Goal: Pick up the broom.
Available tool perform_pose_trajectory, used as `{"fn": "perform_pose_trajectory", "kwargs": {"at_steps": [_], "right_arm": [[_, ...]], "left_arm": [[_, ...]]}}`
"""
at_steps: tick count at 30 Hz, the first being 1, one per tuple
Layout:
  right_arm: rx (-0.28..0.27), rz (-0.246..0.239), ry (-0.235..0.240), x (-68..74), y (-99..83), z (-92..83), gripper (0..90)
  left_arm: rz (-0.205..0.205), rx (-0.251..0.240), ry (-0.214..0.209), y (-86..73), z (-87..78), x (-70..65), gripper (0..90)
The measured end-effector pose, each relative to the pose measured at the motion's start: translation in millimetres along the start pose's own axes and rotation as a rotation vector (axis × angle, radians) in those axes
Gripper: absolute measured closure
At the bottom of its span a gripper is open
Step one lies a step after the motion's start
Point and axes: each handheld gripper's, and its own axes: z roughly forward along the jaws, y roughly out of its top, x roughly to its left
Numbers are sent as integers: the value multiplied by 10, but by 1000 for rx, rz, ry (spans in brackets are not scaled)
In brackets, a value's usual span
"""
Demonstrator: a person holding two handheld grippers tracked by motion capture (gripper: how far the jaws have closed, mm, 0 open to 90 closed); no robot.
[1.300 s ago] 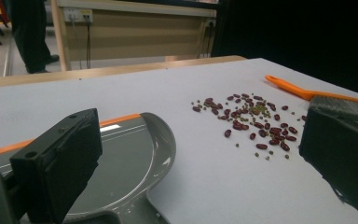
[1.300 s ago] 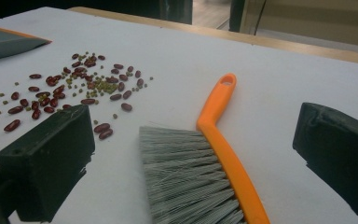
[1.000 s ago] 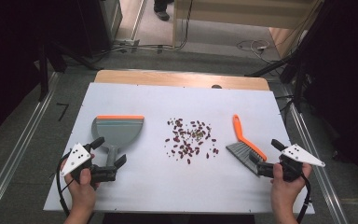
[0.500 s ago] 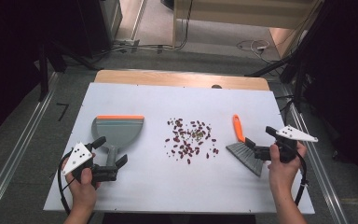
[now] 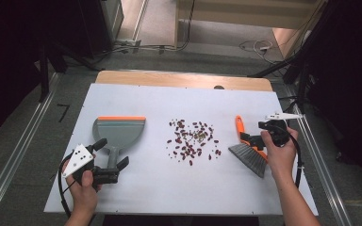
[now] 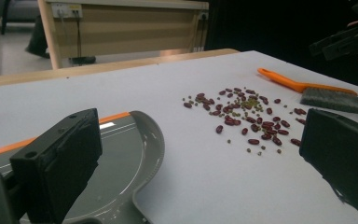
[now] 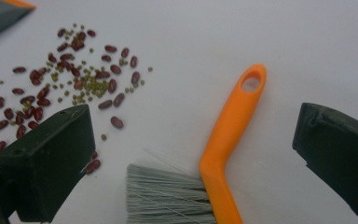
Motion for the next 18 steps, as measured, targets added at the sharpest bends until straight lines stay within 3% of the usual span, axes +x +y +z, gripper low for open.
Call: {"fn": "perform_pose_trajectory", "kwargs": {"at_steps": [6,10,12,15,18], "right_arm": [[144,-7,-63,-13,82,205,54],[206,-4,-120,-5,144,316,241],[214,14,-115,4,173,342,364],[264,14,-132,33,216,408,385],[341,-7,-190,61,225,467,453]], "left_arm": [[-6,-1,9,-6,-11,12,2],[-4,-4,8,-1,-21,17,3],[-4,-3,6,-2,-21,17,3],[-6,0,4,-4,-18,21,3],[-4,1,5,-3,-19,21,3]]}}
